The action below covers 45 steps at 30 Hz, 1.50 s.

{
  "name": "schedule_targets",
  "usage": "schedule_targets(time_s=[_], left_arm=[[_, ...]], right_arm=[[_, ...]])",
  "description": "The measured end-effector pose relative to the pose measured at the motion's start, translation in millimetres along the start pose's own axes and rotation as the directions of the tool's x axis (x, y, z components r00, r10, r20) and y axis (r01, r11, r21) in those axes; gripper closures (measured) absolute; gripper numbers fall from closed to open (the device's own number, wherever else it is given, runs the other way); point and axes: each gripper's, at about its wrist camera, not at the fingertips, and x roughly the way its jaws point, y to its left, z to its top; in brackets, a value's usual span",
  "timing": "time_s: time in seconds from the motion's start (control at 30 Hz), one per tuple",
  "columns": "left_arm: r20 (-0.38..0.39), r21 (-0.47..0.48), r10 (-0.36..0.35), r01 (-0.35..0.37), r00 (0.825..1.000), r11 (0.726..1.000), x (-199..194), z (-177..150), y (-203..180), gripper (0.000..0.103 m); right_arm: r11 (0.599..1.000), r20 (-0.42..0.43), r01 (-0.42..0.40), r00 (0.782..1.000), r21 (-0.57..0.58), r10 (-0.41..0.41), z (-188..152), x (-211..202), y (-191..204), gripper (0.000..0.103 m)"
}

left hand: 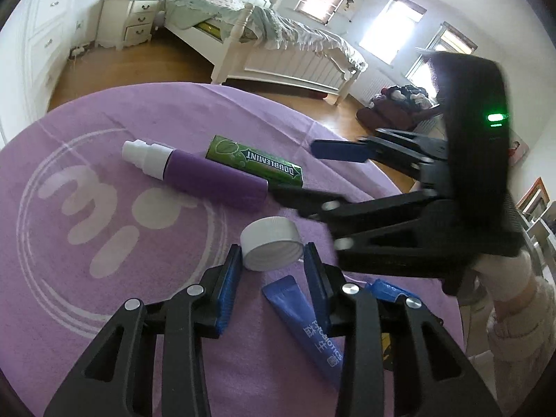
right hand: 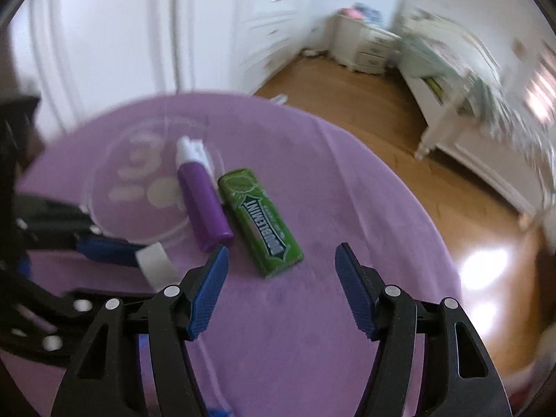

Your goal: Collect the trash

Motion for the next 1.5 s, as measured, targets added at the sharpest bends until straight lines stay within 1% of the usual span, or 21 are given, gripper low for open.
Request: schedule_targets(time_s=[0.07,0.1,0.13,0.17,0.33,0.43,0.5,0.6,0.67,0.73,0.8,0.87,0.9,0.97,1.03,1.17,1.3,1.33,1.37,1.43,1.5], left_arm=[[0.007,-0.017,0.001,0.000,1.000,1.000,-1.7,-1.1,2.8,0.066],[0.009,-0.028,-0.012,0.012,1.000,1.000,-2.2,-1.9,4.7,0.066],[0.010,-0.035,-0.020,0.021,1.000,0.999,-2.7,-2.9,5.0,0.066],[0.011,-0.041,-0.026,0.027,1.000,0.999,-2.6,-3.0,4.9,0.066],[0.015,-0.063,-0.056,0.056,0.998,0.996,-5.8,-4.9,8.5,0.066],[0.031,-0.085,-0.096,0.098,0.995,0.991,-8.8,-5.9,13.2,0.066],[0.062,-0.069,-0.123,0.127,0.991,0.990,-14.9,-6.4,11.7,0.067],[0.094,0.018,-0.109,0.107,0.990,0.994,-22.5,-8.8,-6.7,0.067],[0.098,0.038,-0.144,0.141,0.985,0.989,-31.8,-12.3,-20.0,0.067],[0.101,0.054,-0.173,0.168,0.980,0.984,-44.4,-21.6,-33.8,0.067],[0.101,0.076,-0.168,0.161,0.981,0.984,-53.0,-29.6,-45.6,0.067],[0.098,0.063,-0.190,0.185,0.977,0.981,-62.2,-39.8,-53.4,0.067],[0.098,0.061,-0.195,0.190,0.976,0.980,-66.6,-44.9,-57.1,0.067],[0.101,0.075,-0.200,0.193,0.975,0.978,-78.7,-55.5,-67.7,0.067],[0.101,0.086,-0.214,0.206,0.972,0.975,-89.6,-65.9,-78.3,0.067],[0.089,0.110,-0.236,0.226,0.968,0.968,-99.9,-79.0,-95.7,0.067],[0.068,0.167,-0.274,0.259,0.959,0.951,-100.8,-85.4,-126.9,0.067],[0.055,0.185,-0.294,0.280,0.954,0.942,-99.9,-87.0,-139.0,0.067],[0.045,0.203,-0.307,0.292,0.951,0.935,-97.9,-88.1,-149.6,0.067],[0.027,0.237,-0.329,0.313,0.944,0.920,-93.2,-89.1,-167.9,0.067],[0.007,0.282,-0.349,0.333,0.937,0.900,-87.8,-92.8,-190.2,0.067]], right_arm=[[0.999,-0.024,0.006,1.000,-0.051,-0.007,2.7,11.6,6.3,0.040],[0.998,-0.026,-0.022,0.999,-0.062,0.020,5.1,14.8,6.7,0.048],[0.997,-0.031,-0.042,0.999,-0.065,0.040,8.3,18.8,6.7,0.060],[0.997,-0.042,-0.047,0.998,-0.064,0.044,8.9,22.2,6.4,0.063],[0.996,-0.045,-0.088,0.995,0.001,0.088,3.6,18.3,5.0,0.068],[0.986,-0.016,-0.107,0.994,0.131,0.110,-11.4,0.5,-6.1,0.069],[0.955,0.043,-0.146,0.989,0.257,0.139,-26.3,-20.3,-17.0,0.070],[0.867,0.161,-0.218,0.974,0.448,0.162,-55.3,-61.2,-29.7,0.075],[0.801,0.251,-0.273,0.955,0.533,0.159,-78.5,-94.2,-33.1,0.077],[0.719,0.355,-0.359,0.920,0.595,0.166,-108.2,-127.0,-31.0,0.081],[0.680,0.390,-0.375,0.910,0.630,0.140,-131.2,-144.9,-29.9,0.081],[0.661,0.386,-0.344,0.918,0.666,0.089,-155.5,-158.2,-28.8,0.082],[0.643,0.393,-0.347,0.916,0.683,0.078,-167.0,-162.4,-28.7,0.082],[0.589,0.417,-0.367,0.907,0.720,0.056,-191.2,-172.3,-30.3,0.082],[0.566,0.434,-0.365,0.901,0.739,0.014,-210.0,-187.6,-28.5,0.082],[0.536,0.490,-0.385,0.870,0.751,-0.061,-242.5,-224.7,-14.1,0.082],[0.525,0.515,-0.381,0.847,0.761,-0.131,-264.8,-252.9,-6.3,0.082],[0.524,0.516,-0.373,0.843,0.765,-0.152,-273.0,-262.2,-3.4,0.090],[0.523,0.516,-0.368,0.840,0.769,-0.168,-280.3,-271.0,-1.3,0.097],[0.513,0.507,-0.350,0.838,0.784,-0.203,-296.6,-284.9,1.0,0.098],[0.527,0.467,-0.290,0.852,0.799,-0.238,-307.2,-295.5,2.5,0.098]])
